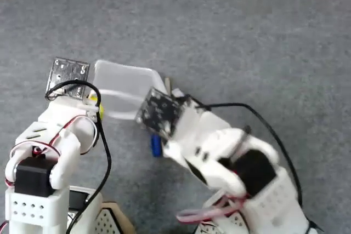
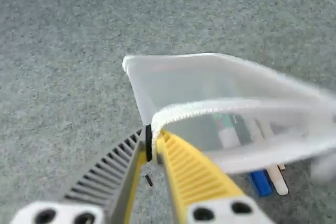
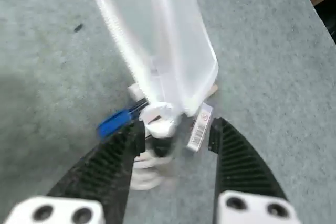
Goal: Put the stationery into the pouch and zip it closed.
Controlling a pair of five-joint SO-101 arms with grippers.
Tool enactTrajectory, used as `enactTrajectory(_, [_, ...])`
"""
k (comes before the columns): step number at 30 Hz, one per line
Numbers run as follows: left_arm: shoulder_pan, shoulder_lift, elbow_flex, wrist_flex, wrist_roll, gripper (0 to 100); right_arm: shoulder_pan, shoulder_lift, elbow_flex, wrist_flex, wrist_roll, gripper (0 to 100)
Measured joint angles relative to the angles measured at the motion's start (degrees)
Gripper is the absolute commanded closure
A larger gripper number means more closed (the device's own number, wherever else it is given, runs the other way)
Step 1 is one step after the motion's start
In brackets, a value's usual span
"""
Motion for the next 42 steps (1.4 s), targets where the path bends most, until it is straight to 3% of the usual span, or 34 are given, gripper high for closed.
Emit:
enactTrajectory(3, [0.0, 0.0, 0.0, 0.0, 0.0, 97, -2.6, -2.1, -4.7, 5.8, 0.1, 78.9])
enactTrajectory(9, [0.0, 0.0, 0.0, 0.0, 0.0, 97, -3.8, -5.1, -5.0, 7.1, -0.2, 78.8])
enactTrajectory(37, [0.4, 0.0, 0.0, 0.0, 0.3, 97, -0.9, -5.0, 27.3, -36.0, -1.8, 79.5])
enactTrajectory(42, [0.8, 0.0, 0.0, 0.0, 0.1, 97, -0.8, -5.0, 29.5, -36.8, -1.8, 94.6])
